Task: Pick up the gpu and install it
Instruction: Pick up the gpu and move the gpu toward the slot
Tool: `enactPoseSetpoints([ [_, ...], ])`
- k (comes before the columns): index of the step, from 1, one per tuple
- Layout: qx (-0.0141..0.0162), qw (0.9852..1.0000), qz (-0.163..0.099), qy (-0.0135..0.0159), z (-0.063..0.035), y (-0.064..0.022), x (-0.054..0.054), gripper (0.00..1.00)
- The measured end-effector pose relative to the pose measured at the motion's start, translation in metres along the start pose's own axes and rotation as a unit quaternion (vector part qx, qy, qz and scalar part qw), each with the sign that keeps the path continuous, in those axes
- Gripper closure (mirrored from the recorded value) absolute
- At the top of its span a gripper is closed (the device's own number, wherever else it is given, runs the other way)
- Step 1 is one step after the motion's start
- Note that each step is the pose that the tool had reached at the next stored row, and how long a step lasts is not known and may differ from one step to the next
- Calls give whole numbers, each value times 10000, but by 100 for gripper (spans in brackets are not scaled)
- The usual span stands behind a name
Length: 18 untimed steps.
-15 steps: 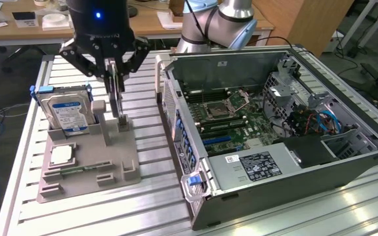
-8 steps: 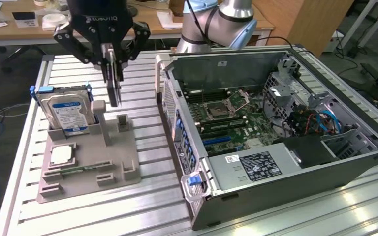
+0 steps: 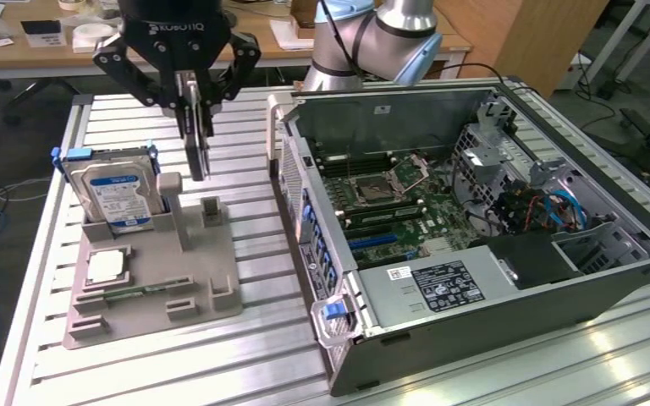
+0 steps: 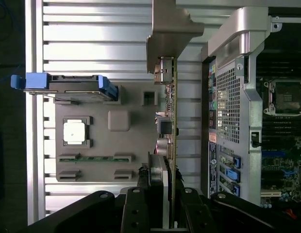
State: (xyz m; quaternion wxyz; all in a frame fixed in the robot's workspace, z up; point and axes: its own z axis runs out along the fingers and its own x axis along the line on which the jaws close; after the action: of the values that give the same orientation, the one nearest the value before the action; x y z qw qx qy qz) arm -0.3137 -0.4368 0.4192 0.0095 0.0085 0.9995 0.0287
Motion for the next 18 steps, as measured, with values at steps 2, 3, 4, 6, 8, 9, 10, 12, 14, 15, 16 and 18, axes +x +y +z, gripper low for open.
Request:
enactPoseSetpoints([
  [2,3,10000,-6,2,1,0,-36,72],
  [3,22,10000,-8,3,1,1,-49,72],
  [4,69,10000,-7,4,1,2,-56,72],
  [6,164,9999,-10,2,2,3,-66,72],
  [8,190,9998,-12,2,2,2,-78,72],
  [9,191,9998,-11,2,2,3,-89,72],
  [10,191,9998,-11,2,2,3,-106,72],
  [12,190,9998,-10,2,3,4,-154,72],
  [14,191,9998,-10,2,5,5,-210,72],
  [15,190,9998,-10,1,6,6,-237,72],
  [16,190,9998,-10,1,6,6,-262,72],
  [18,191,9998,-11,2,6,7,-314,72],
])
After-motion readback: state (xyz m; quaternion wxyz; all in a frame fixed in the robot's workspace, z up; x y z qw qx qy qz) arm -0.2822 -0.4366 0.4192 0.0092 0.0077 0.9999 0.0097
